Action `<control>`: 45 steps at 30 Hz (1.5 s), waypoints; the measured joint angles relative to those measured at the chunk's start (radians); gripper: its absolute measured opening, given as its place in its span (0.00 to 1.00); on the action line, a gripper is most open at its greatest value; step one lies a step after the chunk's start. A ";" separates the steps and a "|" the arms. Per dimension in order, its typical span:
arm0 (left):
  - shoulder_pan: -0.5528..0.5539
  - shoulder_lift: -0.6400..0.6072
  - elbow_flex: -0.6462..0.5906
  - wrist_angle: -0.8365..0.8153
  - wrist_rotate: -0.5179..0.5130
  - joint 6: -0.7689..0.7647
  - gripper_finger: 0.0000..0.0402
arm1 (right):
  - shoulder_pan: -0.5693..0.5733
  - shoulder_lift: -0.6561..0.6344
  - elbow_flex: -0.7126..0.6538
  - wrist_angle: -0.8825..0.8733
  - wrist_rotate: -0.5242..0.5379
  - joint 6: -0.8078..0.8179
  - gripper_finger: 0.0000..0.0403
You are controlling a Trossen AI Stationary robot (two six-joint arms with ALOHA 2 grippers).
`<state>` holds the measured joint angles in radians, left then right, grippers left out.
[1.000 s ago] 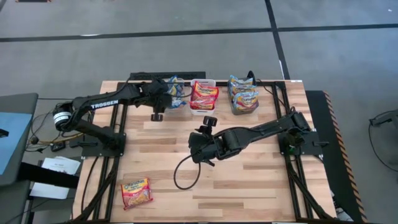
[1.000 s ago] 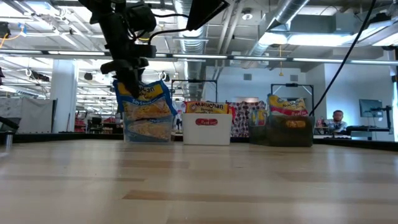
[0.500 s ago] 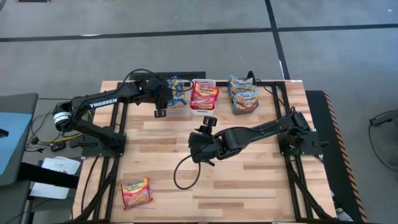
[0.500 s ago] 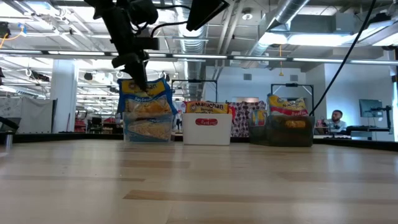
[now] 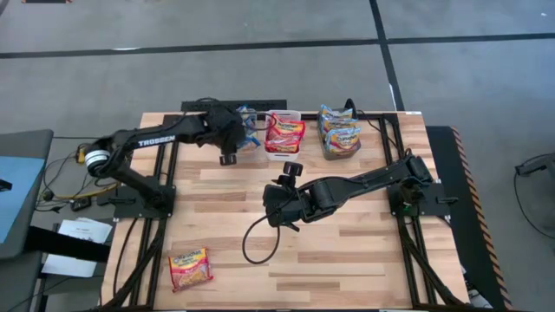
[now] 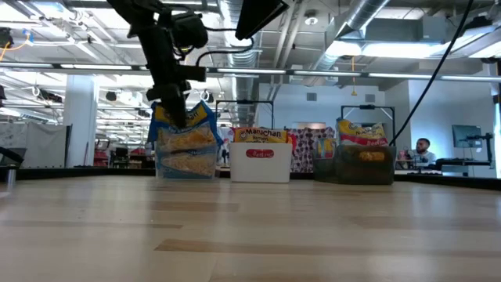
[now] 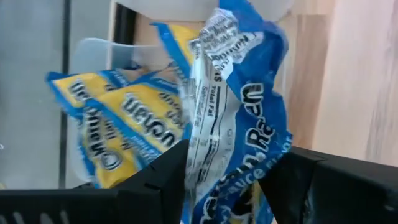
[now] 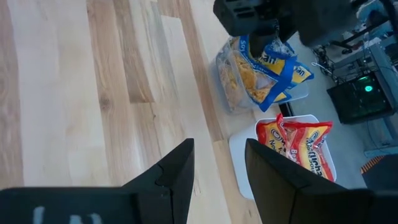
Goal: Sort Maruchan noodles
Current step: Put the blue noodle pack into the transparent bin
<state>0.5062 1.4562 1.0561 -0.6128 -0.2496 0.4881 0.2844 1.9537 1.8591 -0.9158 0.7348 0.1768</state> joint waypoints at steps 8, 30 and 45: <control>-0.001 0.028 0.000 -0.003 -0.027 0.001 0.40 | 0.000 0.000 0.000 -0.004 -0.003 0.000 0.41; 0.001 -0.014 0.074 -0.098 -0.077 -0.018 0.40 | 0.000 0.000 0.000 -0.029 -0.007 0.036 0.41; 0.053 -0.015 0.074 -0.046 -0.125 -0.030 0.40 | 0.001 0.000 0.000 -0.026 -0.007 0.036 0.41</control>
<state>0.5594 1.4410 1.1305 -0.6587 -0.3746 0.4583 0.2855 1.9537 1.8591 -0.9421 0.7281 0.2127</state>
